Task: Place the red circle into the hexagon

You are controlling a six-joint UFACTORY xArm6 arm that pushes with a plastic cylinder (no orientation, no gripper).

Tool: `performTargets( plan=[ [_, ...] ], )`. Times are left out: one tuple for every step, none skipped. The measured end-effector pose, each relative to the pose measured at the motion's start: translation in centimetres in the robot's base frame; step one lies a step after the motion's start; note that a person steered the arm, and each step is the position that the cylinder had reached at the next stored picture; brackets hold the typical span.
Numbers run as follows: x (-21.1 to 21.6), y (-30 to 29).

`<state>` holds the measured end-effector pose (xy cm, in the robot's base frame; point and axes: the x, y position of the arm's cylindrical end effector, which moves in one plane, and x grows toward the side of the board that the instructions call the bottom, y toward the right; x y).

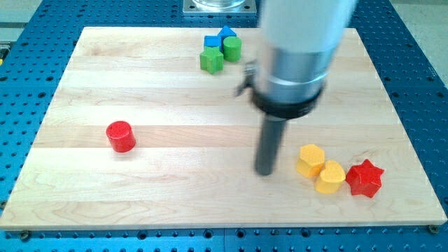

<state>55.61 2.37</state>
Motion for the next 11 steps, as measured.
performTargets(
  plan=[
    [0.7,-13.2],
    [-2.5,-22.5],
    [-6.7,-21.8],
    [-7.9,-12.1],
    [-7.9,-2.3],
    [-7.7,-9.7],
    [-5.3,-8.4],
    [-4.2,-1.9],
    [-4.0,3.2],
    [-3.7,7.2],
    [-2.1,9.2]
  ],
)
